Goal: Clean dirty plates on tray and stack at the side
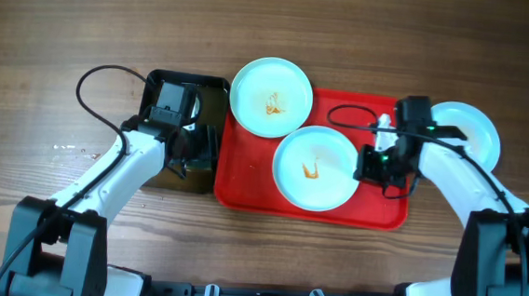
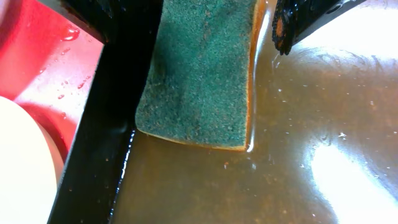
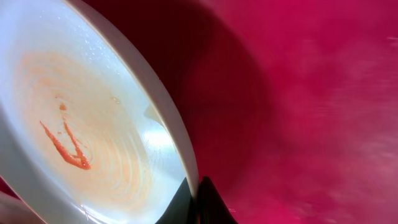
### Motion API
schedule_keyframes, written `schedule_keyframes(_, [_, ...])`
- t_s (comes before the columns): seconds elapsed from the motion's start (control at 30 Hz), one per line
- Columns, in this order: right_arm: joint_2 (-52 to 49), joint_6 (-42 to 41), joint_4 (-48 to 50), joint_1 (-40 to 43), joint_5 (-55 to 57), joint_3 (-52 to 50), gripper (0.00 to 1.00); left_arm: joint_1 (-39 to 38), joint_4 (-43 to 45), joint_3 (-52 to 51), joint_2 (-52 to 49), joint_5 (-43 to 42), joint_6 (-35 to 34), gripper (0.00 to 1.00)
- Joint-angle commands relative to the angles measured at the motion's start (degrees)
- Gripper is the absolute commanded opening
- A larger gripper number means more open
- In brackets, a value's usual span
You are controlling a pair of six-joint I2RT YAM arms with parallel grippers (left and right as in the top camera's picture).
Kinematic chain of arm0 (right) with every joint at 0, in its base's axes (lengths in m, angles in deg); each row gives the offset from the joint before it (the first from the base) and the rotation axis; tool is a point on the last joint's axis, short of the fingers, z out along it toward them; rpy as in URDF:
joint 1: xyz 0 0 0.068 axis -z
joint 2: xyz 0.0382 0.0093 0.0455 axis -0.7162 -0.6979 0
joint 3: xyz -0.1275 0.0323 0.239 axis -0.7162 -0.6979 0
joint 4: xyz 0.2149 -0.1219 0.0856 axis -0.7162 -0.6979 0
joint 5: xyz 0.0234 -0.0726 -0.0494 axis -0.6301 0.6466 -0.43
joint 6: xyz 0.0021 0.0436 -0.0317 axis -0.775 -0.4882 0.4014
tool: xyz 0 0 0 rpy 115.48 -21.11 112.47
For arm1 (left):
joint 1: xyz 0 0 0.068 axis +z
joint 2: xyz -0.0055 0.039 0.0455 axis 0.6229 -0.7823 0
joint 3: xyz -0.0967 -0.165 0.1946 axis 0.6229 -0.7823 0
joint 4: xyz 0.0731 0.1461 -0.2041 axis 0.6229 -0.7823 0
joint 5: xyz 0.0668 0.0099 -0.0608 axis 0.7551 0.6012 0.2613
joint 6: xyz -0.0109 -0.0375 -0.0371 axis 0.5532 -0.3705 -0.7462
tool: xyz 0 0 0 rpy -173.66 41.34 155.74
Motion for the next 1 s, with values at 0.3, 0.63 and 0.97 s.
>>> schedule_keyframes(0.3, [0.9, -2.5, 1.5, -1.7, 2.1, -0.2, 0.04, -0.2, 3.0, 0.6, -7.2, 3.3, -0.1, 0.49])
schedule_keyframes(0.63, [0.9, -1.9, 1.6, -1.7, 2.1, -0.2, 0.05, -0.2, 2.5, 0.6, -4.3, 3.3, -0.1, 0.04])
schedule_keyframes(0.97, [0.9, -1.9, 2.1, -1.7, 2.1, -0.2, 0.04, -0.2, 1.6, 0.6, 8.6, 3.3, -0.1, 0.04])
